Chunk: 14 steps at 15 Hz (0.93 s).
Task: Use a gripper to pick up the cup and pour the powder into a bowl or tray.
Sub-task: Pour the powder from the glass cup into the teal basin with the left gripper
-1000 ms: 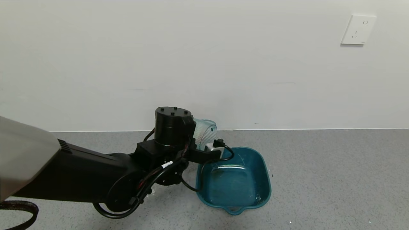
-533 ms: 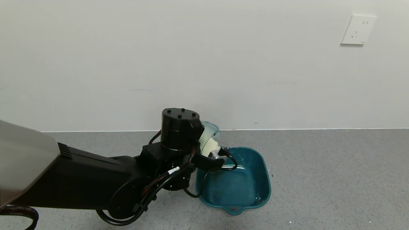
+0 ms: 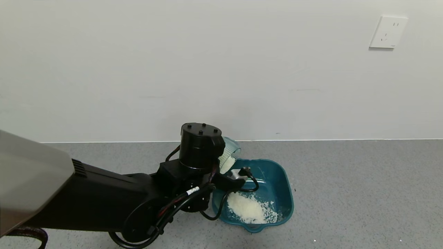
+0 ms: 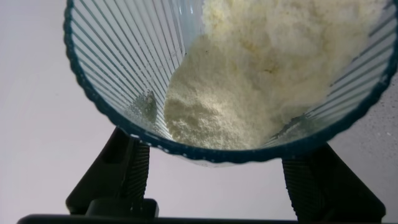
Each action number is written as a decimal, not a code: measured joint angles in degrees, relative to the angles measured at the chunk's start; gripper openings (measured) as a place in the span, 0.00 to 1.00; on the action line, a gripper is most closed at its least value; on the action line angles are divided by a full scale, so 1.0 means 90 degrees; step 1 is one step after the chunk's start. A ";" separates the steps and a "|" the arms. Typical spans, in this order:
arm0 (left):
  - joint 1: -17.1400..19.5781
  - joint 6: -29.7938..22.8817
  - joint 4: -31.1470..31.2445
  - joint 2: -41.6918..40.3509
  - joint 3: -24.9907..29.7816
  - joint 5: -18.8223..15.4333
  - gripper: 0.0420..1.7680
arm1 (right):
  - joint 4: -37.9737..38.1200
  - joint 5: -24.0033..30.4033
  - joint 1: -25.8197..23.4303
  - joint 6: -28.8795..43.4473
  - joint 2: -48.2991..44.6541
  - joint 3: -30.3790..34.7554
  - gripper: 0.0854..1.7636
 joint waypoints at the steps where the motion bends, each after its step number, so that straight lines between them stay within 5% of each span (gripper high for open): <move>1: -0.0009 0.0121 0.0005 0.0000 -0.0003 -0.0003 0.69 | 0.0001 0.0000 0.0000 -0.0003 0.0000 0.0000 0.97; 7: -0.0008 0.0996 0.0020 -0.0004 0.0031 0.0022 0.69 | 0.0000 0.0000 0.0000 0.0001 0.0000 0.0000 0.97; 14: -0.0088 0.1333 0.0015 -0.0004 0.0092 0.0270 0.69 | 0.0000 0.0000 0.0000 -0.0003 0.0000 0.0000 0.97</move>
